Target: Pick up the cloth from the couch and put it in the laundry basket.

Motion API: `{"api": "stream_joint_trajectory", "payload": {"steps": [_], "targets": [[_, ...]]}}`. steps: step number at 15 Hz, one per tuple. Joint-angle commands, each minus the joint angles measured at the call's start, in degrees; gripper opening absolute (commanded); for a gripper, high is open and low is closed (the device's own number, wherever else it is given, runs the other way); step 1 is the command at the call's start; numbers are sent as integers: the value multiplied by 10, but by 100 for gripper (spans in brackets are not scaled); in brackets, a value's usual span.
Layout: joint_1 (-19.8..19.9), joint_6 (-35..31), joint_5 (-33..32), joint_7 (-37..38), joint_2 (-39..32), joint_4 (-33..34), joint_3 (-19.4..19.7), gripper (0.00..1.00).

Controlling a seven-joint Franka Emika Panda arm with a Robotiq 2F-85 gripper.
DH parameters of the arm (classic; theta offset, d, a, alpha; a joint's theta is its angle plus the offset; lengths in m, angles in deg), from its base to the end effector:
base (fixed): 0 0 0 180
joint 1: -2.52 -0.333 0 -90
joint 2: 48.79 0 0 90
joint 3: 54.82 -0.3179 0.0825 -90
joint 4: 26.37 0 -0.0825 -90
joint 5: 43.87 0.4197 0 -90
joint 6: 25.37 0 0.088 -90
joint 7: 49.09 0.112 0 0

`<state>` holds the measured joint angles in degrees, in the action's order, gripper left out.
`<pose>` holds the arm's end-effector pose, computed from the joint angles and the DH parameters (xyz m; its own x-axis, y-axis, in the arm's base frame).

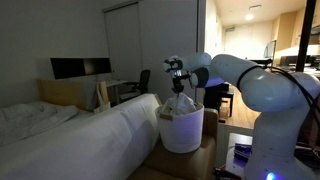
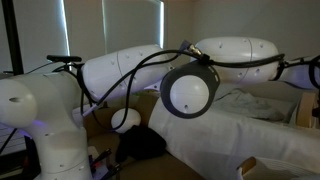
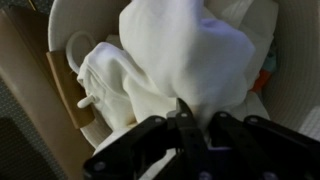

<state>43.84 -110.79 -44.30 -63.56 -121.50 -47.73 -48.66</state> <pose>0.5958 -0.5675 0.2790 0.8578 -0.4849 -0.1707 -0.4804 -0.8743 0.0695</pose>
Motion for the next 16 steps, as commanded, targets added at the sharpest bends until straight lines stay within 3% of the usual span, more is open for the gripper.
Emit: {"api": "stream_joint_trajectory", "payload": {"steps": [1, 8, 9, 10, 16], "targets": [[0, 9, -6, -27, -24, -4, -5, 11], [-6, 13, -10, -55, -86, 4, -5, 10], [-4, 14, -4, -32, -80, 4, -6, 10], [-5, 11, -4, -33, -80, -2, -6, 16], [-5, 9, -3, -33, -75, -7, -7, 12]]}}
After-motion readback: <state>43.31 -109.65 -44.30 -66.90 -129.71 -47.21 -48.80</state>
